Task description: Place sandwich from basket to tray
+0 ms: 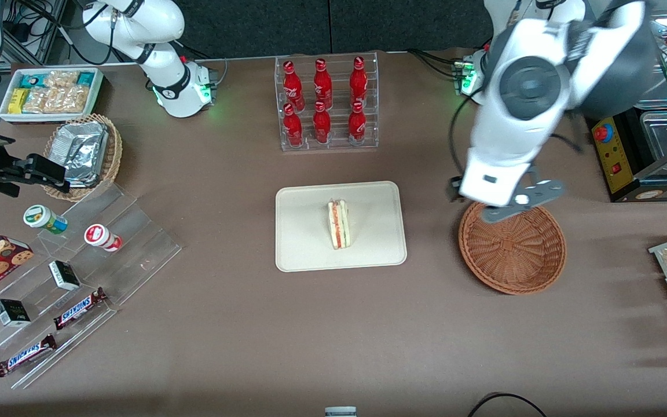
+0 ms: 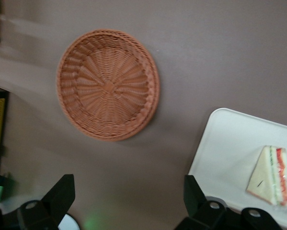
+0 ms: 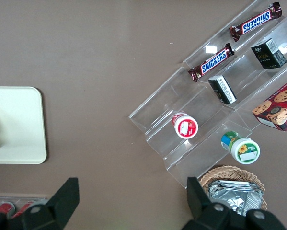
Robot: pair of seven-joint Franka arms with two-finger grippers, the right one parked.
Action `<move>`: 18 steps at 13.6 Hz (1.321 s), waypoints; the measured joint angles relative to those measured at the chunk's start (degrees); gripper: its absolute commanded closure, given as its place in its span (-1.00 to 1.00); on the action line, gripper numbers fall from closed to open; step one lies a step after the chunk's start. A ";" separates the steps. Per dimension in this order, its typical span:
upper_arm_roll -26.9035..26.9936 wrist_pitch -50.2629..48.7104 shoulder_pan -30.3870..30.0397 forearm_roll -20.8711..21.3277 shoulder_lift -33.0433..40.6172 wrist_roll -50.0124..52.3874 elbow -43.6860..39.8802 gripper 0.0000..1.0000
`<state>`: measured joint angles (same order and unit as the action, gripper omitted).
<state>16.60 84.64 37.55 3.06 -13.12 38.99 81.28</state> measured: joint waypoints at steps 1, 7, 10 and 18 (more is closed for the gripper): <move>2.06 -1.07 -0.06 -0.59 0.93 -3.22 0.02 -1.00; 11.71 -5.08 -0.34 -3.00 4.10 -19.93 0.30 -1.00; 8.28 -6.69 -8.55 -4.01 5.18 -26.46 0.31 -1.00; -16.55 -11.95 -35.56 -3.89 9.27 -36.36 0.44 -1.00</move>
<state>0.05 72.69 1.99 -0.83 -3.85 2.63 81.72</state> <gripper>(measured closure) 0.000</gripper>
